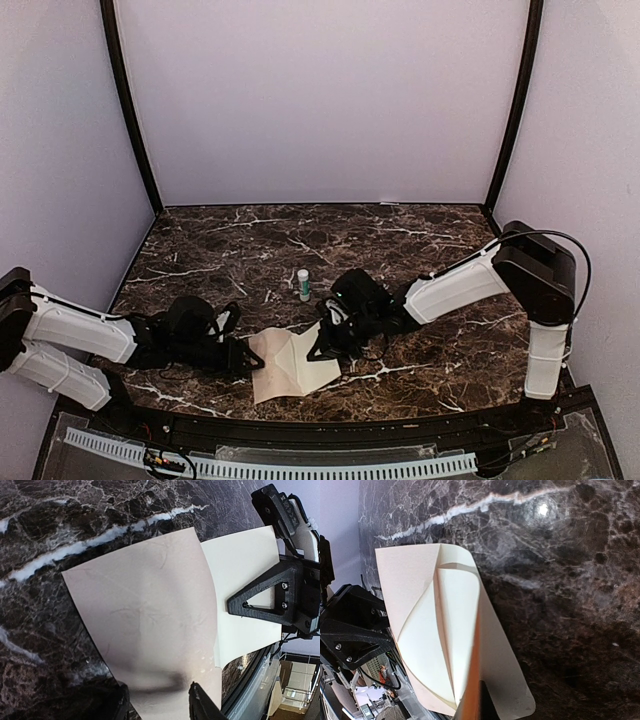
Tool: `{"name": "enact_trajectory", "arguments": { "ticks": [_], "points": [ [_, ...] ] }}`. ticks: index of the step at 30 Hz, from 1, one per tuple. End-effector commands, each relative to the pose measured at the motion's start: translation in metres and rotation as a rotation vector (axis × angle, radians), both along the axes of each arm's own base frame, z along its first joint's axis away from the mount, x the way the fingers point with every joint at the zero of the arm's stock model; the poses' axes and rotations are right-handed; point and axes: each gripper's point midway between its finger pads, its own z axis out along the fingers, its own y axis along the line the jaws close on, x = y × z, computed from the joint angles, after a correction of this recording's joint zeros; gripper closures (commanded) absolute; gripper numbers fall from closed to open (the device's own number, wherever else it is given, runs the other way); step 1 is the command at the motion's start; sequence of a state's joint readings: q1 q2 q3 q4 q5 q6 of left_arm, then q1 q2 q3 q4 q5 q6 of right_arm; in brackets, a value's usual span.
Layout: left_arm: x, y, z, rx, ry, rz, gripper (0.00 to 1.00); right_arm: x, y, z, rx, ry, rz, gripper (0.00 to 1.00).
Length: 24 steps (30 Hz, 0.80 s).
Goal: Place the letter into the envelope and seal it
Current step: Place the letter in the envelope.
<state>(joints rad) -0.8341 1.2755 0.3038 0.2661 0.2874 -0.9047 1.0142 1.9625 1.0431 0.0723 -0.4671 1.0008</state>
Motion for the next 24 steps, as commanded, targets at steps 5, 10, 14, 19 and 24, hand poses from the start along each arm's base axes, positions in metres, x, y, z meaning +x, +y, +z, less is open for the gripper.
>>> {"name": "enact_trajectory", "arguments": {
  "ticks": [5,10,14,19,24],
  "points": [
    [-0.009,0.039,-0.023,0.193,0.035,0.05,0.59,-0.002,0.001,0.002,0.001,-0.012,-0.005,1.0],
    [-0.006,0.041,-0.018,0.202,0.01,0.061,0.56,-0.001,0.0,-0.001,-0.007,-0.009,-0.009,1.0],
    [-0.01,0.043,-0.026,0.211,0.036,0.054,0.56,-0.001,0.002,0.001,0.009,-0.014,-0.008,1.0],
    [-0.01,0.039,-0.029,0.208,0.046,0.042,0.56,-0.002,0.008,0.004,0.035,-0.013,0.007,1.0],
    [-0.01,0.035,-0.032,0.209,0.053,0.027,0.57,-0.004,0.012,0.004,0.054,-0.004,0.008,1.0]
  ]
}}
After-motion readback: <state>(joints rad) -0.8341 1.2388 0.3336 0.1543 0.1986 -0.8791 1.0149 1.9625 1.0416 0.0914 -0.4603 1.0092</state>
